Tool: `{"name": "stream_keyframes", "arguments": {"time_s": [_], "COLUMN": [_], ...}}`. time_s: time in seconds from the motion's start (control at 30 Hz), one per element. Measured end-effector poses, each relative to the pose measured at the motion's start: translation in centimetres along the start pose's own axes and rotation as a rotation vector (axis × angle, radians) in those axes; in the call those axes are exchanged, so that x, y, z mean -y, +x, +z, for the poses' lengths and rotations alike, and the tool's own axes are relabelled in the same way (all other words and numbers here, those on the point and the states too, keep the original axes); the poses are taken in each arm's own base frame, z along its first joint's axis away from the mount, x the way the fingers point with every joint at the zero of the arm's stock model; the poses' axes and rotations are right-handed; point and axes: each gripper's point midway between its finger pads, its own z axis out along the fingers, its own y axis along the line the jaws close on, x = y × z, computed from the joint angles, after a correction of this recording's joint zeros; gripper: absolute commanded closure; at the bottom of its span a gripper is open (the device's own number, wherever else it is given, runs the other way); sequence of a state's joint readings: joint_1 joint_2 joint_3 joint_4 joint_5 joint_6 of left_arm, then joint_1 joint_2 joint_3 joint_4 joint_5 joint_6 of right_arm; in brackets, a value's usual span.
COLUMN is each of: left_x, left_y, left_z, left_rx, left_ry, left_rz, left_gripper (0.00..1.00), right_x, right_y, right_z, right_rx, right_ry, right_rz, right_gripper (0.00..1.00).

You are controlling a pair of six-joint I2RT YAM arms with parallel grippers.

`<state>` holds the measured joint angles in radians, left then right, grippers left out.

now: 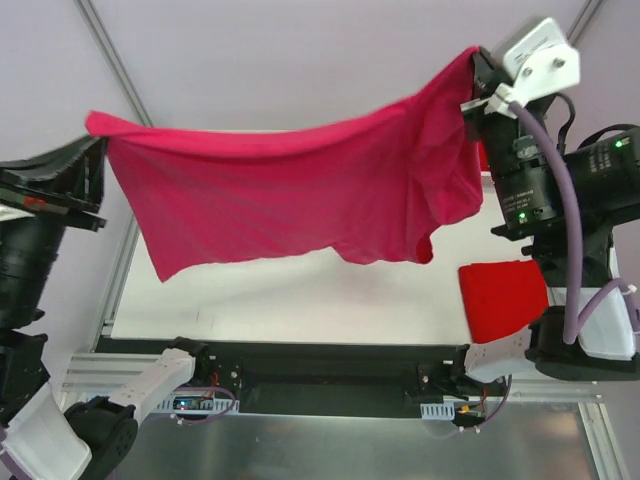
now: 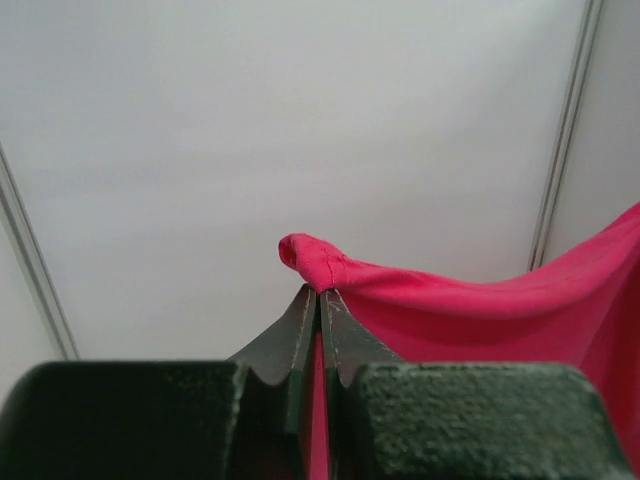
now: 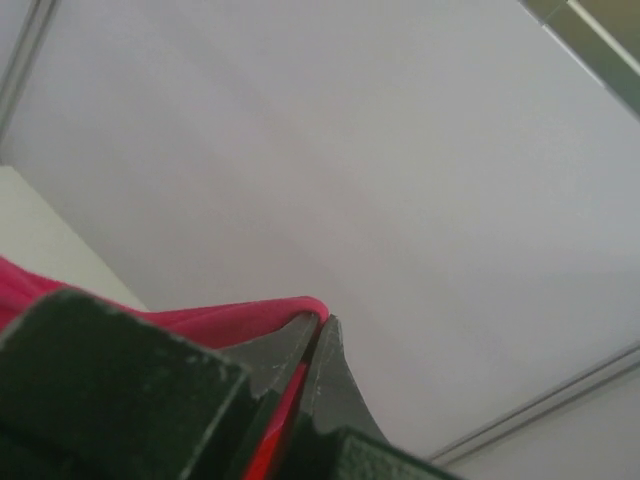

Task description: Fold and stack the t-shirts

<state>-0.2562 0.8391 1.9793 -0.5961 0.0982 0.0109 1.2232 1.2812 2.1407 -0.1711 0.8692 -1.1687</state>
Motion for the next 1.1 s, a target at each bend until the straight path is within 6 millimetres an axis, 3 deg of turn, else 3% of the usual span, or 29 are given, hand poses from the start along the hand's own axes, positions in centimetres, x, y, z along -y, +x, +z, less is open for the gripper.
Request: {"name": "stream_keyframes", "arguments": {"time_s": [0.1,0.17,0.3,0.4,0.5,0.67,0.8,1.1], "left_x": [0.1,0.2,0.3,-0.2,-0.4,-0.1,0.6,3.2], "left_y": [-4.4,-5.0,-2.6,-0.3,0.6,-1.2,-3.1,-9.1], "left_z": [0.1,-1.0,-3.6,-3.3,-1.9,-1.4,-3.6,-11.0], "left_rx": [0.115,0.143,0.12,0.064,0.017,0.049,0.109,0.315], "left_ry": [0.005,0.005,-0.006,-0.027,-0.031,-0.015,0.011,0.114], "left_rz": [0.012,0.014,0.012,0.007,0.002,-0.003,-0.012,-0.012], "left_gripper": [1.0,1.0,1.0,1.0,1.0,1.0,1.0,1.0], "right_x": [0.8,1.1,0.2,-1.0,-1.7,-1.2,-0.2,2.3], "right_y": [-3.6,-3.8,0.6,3.0,2.3,-0.5,-1.4,-3.4], "right_z": [0.8,0.2,-1.9,-2.6,-2.0,-1.1,-1.9,-4.9], "right_rx": [0.079,0.099,0.048,0.002,-0.006,0.027,0.056,0.164], "right_ry": [0.016,0.011,-0.022,-0.04,-0.05,-0.051,-0.07,-0.212], "right_rz": [0.041,0.055,0.009,-0.018,-0.013,0.032,0.073,0.273], "right_gripper": [0.99,0.99,0.99,0.99,0.99,0.99,0.99,0.99]}}
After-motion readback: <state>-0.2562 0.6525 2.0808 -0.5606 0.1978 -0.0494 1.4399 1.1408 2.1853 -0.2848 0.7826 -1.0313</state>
